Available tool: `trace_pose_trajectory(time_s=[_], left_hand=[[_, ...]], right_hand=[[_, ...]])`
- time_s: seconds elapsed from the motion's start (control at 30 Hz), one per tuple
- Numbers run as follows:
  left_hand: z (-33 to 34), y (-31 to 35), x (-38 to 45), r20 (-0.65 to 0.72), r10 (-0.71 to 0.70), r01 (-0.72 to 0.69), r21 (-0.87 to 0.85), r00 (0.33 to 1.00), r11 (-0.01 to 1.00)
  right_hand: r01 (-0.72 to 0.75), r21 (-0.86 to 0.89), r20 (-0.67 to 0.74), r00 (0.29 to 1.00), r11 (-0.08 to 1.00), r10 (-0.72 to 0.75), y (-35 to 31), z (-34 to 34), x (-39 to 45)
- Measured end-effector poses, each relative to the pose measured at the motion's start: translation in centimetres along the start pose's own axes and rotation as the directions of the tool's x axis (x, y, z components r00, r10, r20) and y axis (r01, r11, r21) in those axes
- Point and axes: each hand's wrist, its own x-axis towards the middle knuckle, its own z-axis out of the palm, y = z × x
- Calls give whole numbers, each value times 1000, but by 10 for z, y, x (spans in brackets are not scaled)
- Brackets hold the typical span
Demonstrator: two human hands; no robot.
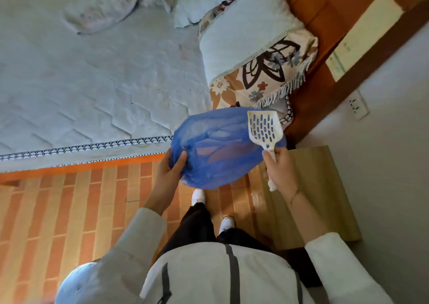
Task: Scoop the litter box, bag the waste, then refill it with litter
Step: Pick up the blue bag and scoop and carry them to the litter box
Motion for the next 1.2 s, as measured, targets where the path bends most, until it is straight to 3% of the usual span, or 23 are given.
trace_pose_trajectory(time_s=[0.27,0.6,1.07,1.2], left_hand=[[-77,6,-39,-313,53,-89,-103,948,991],[-194,13,-66,-628,41,-234,-228,777,945],[-402,35,-96,-829,-17,-363,-263,559,894],[-446,36,-105,-884,-39,-412,-256,467,875]], right_hand=[[171,-147,256,958,974,-130,-40,86,14],[325,-180,559,810,928,-175,-86,249,7],[487,-174,767,612,856,-192,-156,504,-82],[511,-158,823,540,845,-173,-173,561,-108]])
